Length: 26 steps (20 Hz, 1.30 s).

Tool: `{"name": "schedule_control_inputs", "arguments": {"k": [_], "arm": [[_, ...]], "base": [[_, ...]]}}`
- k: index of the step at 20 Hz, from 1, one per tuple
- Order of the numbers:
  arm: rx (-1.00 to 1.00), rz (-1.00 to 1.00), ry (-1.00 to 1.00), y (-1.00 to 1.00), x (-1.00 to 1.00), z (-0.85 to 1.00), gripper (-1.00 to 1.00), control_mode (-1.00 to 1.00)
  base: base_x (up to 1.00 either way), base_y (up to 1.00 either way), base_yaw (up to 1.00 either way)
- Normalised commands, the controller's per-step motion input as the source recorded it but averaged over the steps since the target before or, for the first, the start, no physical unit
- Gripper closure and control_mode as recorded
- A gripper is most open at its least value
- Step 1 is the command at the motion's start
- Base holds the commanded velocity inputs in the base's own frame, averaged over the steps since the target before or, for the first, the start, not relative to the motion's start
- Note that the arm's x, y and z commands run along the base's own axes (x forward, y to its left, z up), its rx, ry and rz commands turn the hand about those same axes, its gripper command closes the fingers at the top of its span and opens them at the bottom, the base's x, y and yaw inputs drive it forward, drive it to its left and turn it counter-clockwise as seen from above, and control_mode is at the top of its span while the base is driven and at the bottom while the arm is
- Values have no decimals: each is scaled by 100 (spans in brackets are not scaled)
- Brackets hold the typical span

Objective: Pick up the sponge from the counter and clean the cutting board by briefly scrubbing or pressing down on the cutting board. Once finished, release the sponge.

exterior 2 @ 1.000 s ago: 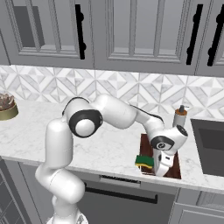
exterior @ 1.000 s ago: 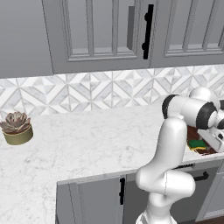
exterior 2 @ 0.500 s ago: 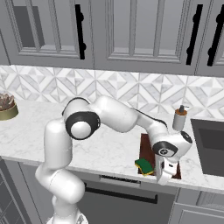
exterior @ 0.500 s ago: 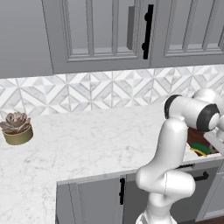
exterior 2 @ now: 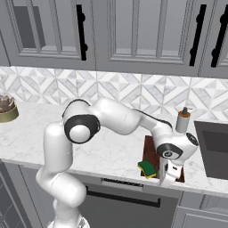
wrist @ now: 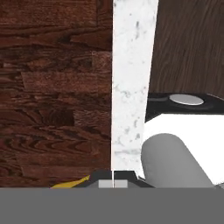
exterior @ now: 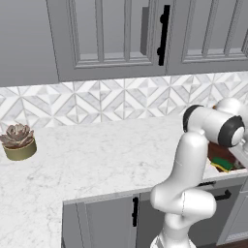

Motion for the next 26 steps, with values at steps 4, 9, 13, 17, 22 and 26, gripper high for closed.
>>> {"name": "schedule_control_inputs", "arguments": {"k": [4,9,13,17,22,26], "arm": [[0,-2,-12,63,-30,69,100,-100],[-2,9,-21,85,-40,100,100,-100],[0,20,-24,100,-30,100,100,-100],[0,16,-26,100,-23,100,100,-100],[0,14,-33,100,-24,100,100,-100],[0,11,-35,100,-30,100,100,-100]], "base": [[0,0,0],[0,0,0],[0,0,0],[0,0,0],[0,0,0],[0,0,0]]}}
